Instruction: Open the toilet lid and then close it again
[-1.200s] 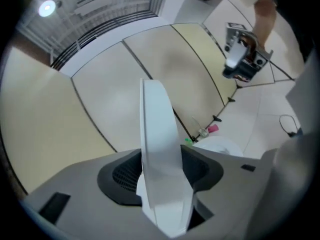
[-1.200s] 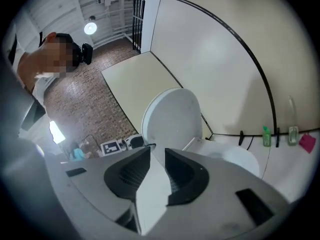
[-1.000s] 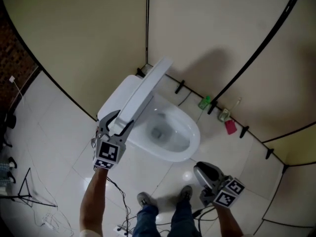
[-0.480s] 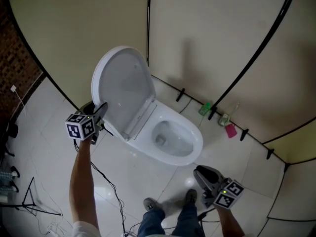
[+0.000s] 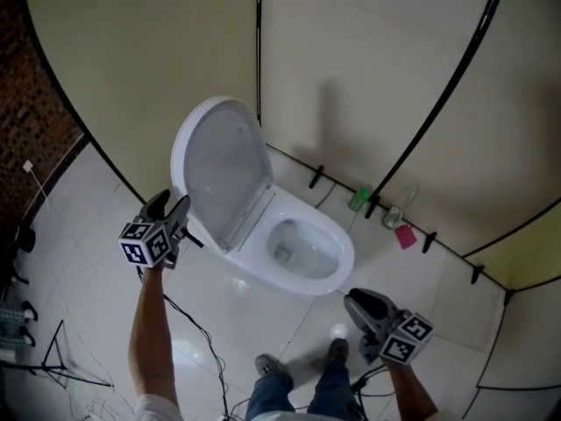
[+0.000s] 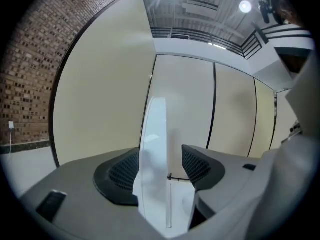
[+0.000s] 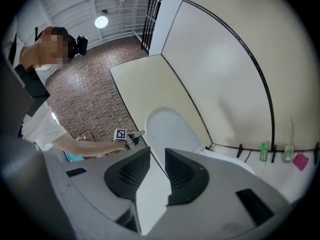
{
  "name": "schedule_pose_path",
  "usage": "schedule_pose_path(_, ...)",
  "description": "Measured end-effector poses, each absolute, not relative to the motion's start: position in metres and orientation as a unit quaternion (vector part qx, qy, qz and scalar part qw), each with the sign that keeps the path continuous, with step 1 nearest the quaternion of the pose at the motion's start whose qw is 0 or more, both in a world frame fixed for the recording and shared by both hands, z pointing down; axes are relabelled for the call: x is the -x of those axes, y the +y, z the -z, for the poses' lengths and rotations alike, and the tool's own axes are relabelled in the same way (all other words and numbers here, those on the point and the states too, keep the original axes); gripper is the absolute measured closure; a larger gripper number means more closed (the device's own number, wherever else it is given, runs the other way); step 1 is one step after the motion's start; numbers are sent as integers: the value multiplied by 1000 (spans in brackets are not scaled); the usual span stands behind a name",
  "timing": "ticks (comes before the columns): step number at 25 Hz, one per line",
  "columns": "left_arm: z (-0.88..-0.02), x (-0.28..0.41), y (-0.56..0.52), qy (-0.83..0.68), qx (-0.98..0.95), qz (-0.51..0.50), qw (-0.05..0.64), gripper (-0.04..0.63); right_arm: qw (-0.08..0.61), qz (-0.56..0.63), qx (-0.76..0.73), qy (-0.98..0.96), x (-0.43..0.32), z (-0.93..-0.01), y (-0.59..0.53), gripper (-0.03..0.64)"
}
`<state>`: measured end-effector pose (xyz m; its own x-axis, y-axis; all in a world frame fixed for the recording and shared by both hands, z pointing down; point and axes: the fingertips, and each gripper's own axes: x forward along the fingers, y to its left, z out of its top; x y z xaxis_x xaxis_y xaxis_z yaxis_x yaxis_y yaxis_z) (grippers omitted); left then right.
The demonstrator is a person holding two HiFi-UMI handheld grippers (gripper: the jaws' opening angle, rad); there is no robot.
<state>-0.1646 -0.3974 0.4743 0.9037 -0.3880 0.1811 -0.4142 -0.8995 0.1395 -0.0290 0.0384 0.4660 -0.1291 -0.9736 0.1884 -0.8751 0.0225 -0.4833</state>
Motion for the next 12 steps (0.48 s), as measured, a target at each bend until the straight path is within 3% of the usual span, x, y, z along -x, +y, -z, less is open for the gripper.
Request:
schedule_pose_path(8,-386,184,-227,-129,-989,-33,68,333,-32,136,660,738,14,-415,39,511)
schedule_pose_path(12,-358,178,-138,-90,-992,-6,89,333,-55,94,663,741,2,-390,37,511)
